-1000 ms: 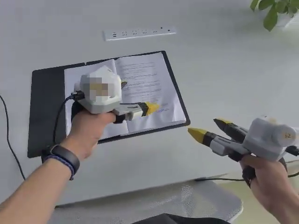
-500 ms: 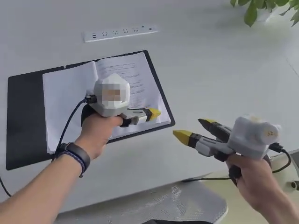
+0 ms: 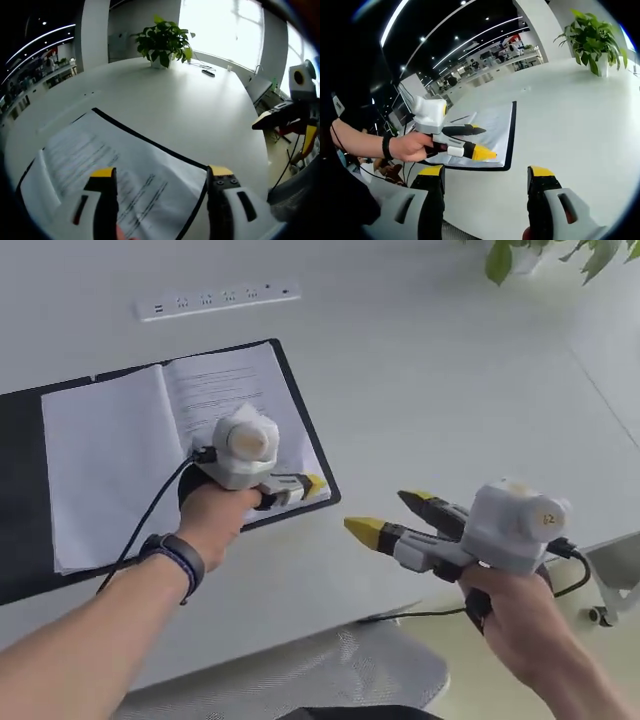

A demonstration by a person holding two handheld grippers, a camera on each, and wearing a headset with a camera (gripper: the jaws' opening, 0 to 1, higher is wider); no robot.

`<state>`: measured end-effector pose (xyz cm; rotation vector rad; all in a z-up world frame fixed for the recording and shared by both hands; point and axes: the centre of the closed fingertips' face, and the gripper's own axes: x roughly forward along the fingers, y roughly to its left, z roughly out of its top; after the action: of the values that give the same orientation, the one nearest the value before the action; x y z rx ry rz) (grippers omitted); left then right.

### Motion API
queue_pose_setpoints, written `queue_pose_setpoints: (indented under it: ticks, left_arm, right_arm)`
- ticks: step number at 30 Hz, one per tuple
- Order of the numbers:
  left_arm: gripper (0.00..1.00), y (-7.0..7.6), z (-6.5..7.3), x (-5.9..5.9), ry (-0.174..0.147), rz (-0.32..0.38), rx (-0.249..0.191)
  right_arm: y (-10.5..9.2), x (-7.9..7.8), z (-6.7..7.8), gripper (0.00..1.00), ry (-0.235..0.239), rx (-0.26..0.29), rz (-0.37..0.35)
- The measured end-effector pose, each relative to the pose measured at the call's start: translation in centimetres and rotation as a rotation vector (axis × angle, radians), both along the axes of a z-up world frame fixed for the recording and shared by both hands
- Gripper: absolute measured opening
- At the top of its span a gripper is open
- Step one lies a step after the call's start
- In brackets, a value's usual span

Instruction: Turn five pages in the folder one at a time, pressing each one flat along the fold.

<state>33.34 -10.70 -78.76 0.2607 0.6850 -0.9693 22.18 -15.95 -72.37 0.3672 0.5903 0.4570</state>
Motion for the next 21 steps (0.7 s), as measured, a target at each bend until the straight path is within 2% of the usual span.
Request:
queue_pose_setpoints:
  ticks: [3,9,21]
  left_arm:
    - [0.73,-0.2,-1.0,-0.5,-0.012,-0.024,0.045]
    - [0.73,0.0,-1.6,-0.7,-0.024,-0.039,0.085]
    - [0.72,0.2,-1.5,-0.5,-0.005,-0.047,0.064]
  right_arm:
    - [0.0,-0.1,-0.1,0.66,0.006,0.002,0.006]
    - [0.3,0.0,-0.2,0.66,0.006,0.004,0.027]
    - [0.3,0.4,-0.4,0.64,0.008,0.022,0.031]
